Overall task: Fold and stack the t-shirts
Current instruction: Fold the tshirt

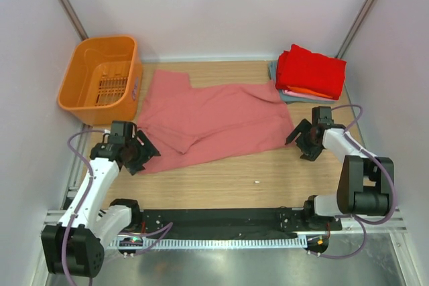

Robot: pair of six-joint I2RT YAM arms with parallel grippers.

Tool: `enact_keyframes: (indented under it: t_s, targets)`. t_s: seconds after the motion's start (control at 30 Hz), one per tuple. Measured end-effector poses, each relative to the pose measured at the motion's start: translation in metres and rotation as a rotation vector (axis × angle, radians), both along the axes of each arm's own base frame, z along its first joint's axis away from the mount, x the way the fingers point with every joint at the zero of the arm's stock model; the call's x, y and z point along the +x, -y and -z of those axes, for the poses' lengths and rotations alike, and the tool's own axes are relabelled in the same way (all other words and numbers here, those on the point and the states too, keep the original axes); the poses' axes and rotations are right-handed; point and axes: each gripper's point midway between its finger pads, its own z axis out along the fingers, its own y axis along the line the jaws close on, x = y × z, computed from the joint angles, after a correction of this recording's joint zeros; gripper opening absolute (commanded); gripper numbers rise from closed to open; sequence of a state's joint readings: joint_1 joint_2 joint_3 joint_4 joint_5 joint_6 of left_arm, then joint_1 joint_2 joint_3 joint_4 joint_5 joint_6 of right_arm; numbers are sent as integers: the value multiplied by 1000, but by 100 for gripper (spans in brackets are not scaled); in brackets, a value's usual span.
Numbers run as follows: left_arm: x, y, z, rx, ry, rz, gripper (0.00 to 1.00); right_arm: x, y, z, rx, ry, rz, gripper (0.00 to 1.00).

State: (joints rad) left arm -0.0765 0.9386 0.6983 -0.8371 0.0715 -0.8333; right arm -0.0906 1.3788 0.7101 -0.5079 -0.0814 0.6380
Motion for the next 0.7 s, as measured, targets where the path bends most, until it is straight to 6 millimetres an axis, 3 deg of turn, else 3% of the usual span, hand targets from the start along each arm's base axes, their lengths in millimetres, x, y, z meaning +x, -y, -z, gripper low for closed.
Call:
enact_keyframes:
  t_s: [0.17, 0.37, 0.47, 0.57, 0.67, 0.7]
  targets:
    - [-4, -2, 17, -3, -23, -40, 73, 10, 4, 0, -3, 33, 21, 75]
    - [3, -10, 23, 28, -3, -100, 68, 24, 10, 4, -5, 58, 51, 58]
    - [3, -14, 31, 40, -3, -124, 68, 32, 11, 6, -4, 78, 54, 30]
    - [-1, -16, 41, 49, -19, -142, 65, 37, 10, 10, 3, 86, 58, 14]
    - [-5, -19, 53, 66, -50, -152, 54, 38, 10, 11, 4, 93, 58, 1]
    - [-6, -20, 57, 74, -59, -154, 48, 38, 10, 11, 5, 94, 55, 1]
